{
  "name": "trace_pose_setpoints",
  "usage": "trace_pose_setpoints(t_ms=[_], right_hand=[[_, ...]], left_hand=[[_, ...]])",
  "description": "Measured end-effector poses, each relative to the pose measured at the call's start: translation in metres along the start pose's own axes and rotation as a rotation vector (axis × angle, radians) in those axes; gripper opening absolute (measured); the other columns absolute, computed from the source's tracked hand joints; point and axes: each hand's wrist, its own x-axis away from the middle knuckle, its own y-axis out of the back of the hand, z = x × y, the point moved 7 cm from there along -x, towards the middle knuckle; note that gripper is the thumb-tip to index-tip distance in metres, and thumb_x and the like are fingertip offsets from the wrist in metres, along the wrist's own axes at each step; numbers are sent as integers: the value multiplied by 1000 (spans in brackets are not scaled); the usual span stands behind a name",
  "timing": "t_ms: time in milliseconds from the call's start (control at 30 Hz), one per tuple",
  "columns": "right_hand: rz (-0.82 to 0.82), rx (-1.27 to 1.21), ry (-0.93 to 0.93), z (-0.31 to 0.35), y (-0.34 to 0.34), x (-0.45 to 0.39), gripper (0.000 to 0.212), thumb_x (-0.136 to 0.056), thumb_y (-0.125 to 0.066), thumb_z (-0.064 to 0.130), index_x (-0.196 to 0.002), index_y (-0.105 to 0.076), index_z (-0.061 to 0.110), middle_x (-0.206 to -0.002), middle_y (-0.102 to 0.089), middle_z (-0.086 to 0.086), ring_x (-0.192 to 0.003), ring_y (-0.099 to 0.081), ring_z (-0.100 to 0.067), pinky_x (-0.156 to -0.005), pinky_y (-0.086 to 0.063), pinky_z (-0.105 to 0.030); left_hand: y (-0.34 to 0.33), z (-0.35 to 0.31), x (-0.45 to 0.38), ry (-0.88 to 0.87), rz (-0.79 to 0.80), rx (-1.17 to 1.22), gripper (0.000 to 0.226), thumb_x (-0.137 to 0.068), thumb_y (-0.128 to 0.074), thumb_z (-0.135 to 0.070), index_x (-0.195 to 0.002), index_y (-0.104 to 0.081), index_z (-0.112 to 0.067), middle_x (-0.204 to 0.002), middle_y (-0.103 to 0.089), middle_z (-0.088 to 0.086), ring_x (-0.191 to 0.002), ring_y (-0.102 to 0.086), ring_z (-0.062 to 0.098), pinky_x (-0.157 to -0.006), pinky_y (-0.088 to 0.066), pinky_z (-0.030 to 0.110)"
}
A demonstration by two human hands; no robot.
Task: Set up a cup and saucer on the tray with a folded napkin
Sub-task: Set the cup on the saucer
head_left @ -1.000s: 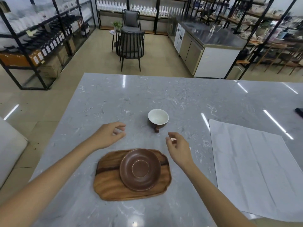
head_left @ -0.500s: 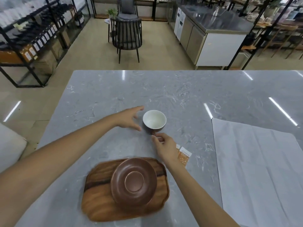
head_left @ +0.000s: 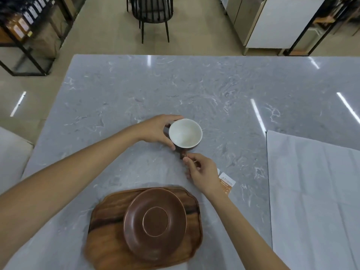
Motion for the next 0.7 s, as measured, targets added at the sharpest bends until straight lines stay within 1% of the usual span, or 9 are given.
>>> trace_pose_setpoints(t_ms=[67,133,233,300,367,433,500,633,700], right_hand=[[-10,40,39,4,3,-1,19,-94,-59,32,-88,-73,21,-75,-71,4,-68,-67,-14,-67,-57,-43],[-7,74,74,8,7,0,19,-93,-58,32,-87,-72,20,-77,-71,2,-71,-67,-15,-69,-56,-43],[23,73,86,15,13,3,14,-94,-61,27,-90,-74,22,-82,-73,2,-76,-70,-16,-72,-58,-44],[47,71,90,20,17,4,12,-95,-63,23,-92,-75,21,-83,-74,2,-75,-71,-15,-74,-59,-44],[68,60,102,26,20,7,10,-96,-65,19,-93,-75,20,-81,-74,7,-71,-71,-10,-72,-60,-38],[92,44,123,34,21,14,10,-96,-66,18,-94,-75,20,-79,-71,13,-68,-71,-6,-69,-60,-33],[124,39,146,43,19,24,10,-96,-65,19,-94,-75,20,-77,-69,18,-68,-72,-6,-68,-61,-32],[171,64,199,61,15,51,10,-95,-65,24,-93,-74,28,-78,-71,13,-70,-73,-6,-67,-60,-29],[176,77,222,68,16,66,10,-95,-65,26,-93,-74,28,-79,-73,9,-73,-72,-5,-67,-57,-20]], left_hand=[[0,-1,2,-8,-35,26,91,-59,-96,-12,-139,-53,-20,-136,-60,-7,-128,-55,11,-111,-44,39],[1,-2,6,1,-69,42,91,-57,-97,-12,-138,-55,-20,-134,-61,-6,-127,-56,13,-110,-44,41],[5,-1,18,53,-149,83,98,-52,-100,-17,-139,-54,-21,-137,-61,-7,-127,-57,12,-109,-46,42],[8,-3,31,70,-224,122,101,-50,-101,-21,-138,-53,-25,-135,-62,-10,-123,-59,10,-105,-50,41],[11,-8,47,59,-290,133,98,-49,-101,-26,-135,-55,-32,-130,-63,-15,-118,-61,6,-102,-52,37],[12,-14,64,54,-316,158,94,-48,-101,-31,-130,-56,-38,-126,-65,-18,-113,-63,0,-95,-55,31],[13,-19,83,65,-338,156,93,-46,-101,-36,-127,-55,-43,-124,-64,-20,-110,-63,-4,-89,-58,28],[8,-25,121,100,-393,140,103,-41,-101,-41,-131,-51,-44,-128,-59,-20,-111,-63,3,-85,-59,27],[3,-28,140,106,-415,156,102,-39,-101,-42,-129,-51,-44,-127,-59,-20,-107,-64,1,-80,-61,23]])
